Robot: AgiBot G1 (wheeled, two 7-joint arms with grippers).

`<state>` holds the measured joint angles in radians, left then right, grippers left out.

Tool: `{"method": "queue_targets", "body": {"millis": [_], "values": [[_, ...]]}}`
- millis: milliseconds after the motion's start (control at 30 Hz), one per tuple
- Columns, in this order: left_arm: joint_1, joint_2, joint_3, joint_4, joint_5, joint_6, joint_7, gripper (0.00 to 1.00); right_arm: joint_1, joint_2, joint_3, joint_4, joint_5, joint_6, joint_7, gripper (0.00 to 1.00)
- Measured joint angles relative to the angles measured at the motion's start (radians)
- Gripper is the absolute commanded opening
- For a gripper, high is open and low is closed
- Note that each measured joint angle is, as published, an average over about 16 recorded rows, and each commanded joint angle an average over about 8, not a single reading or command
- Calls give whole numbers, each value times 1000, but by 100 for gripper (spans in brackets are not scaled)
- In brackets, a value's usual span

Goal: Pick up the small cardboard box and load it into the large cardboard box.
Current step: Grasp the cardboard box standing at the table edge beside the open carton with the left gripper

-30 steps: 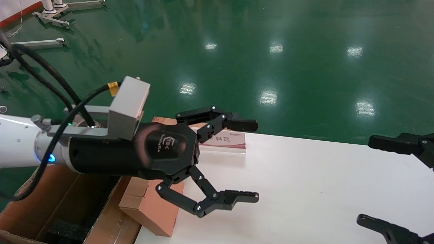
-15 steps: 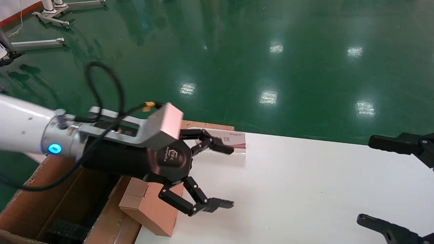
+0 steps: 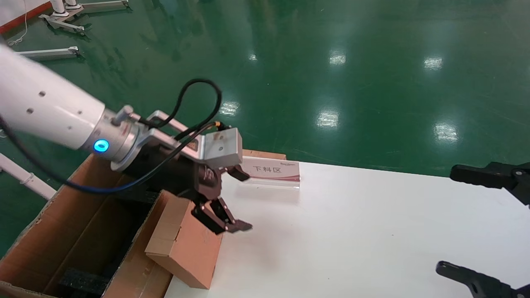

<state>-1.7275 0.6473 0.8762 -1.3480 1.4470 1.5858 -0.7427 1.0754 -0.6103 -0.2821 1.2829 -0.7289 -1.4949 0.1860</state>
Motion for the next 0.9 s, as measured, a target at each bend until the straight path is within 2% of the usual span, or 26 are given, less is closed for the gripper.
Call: {"method": "queue_targets", "body": {"millis": [433, 900], "values": [[-271, 55, 368, -6, 115, -6, -275, 100, 0, 0, -1, 0, 1, 0, 0, 100], [-425, 89, 614, -10, 107, -19, -492, 100, 0, 1, -2, 0, 1, 1, -1, 100]]}}
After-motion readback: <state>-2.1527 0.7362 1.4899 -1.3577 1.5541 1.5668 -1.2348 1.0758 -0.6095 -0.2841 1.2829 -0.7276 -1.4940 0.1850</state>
